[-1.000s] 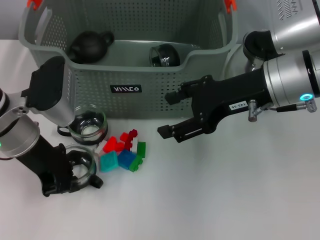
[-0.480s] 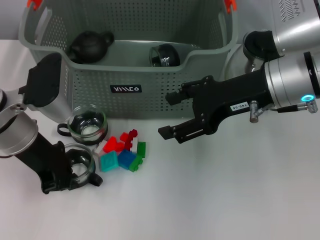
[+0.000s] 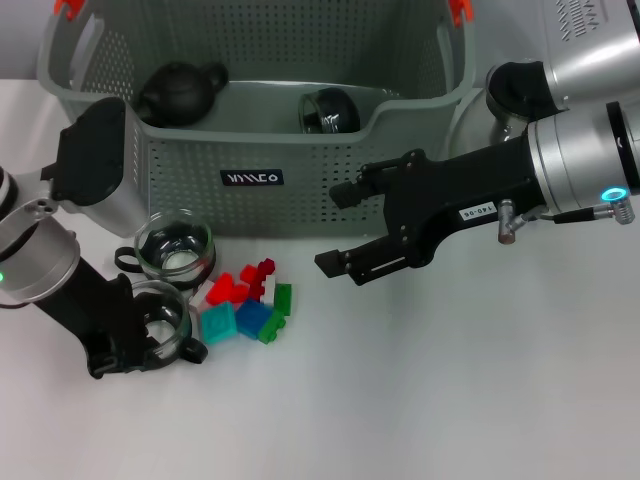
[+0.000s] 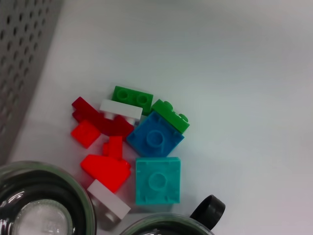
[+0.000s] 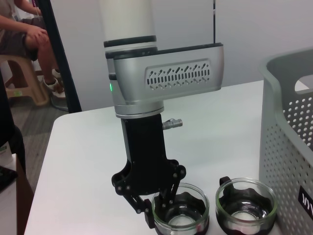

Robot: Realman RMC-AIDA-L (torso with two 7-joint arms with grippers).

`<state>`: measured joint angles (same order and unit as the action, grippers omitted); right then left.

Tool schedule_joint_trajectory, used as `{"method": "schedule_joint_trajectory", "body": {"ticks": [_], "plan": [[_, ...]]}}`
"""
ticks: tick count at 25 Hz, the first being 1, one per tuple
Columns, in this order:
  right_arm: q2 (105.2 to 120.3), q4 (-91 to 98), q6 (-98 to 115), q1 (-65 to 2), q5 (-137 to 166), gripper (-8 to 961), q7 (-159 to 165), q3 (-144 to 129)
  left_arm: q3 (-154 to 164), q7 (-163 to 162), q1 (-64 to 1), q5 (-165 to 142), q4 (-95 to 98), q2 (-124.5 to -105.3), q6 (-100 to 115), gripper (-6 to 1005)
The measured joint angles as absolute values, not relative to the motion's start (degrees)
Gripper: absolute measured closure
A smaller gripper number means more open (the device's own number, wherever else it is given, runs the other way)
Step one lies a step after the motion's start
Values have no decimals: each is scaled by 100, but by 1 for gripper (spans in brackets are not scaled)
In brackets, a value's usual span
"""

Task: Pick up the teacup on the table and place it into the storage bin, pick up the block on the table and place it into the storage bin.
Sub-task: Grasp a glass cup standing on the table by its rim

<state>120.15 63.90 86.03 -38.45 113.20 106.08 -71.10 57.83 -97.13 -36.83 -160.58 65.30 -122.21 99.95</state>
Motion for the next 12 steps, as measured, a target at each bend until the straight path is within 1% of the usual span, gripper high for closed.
{"method": "schedule_joint_trajectory", "body": {"ticks": [4,12], "plan": [[12015,6390,8601,-3848,11320,73,10608,-7097,5799,-9724,-3691,-16058,6531,-12211,9992,909],[12015,6390,8605,-3857,11294,72,10608,-7049,5807,-9771,-3724,-16168,6538,-12209,9992,785]]}}
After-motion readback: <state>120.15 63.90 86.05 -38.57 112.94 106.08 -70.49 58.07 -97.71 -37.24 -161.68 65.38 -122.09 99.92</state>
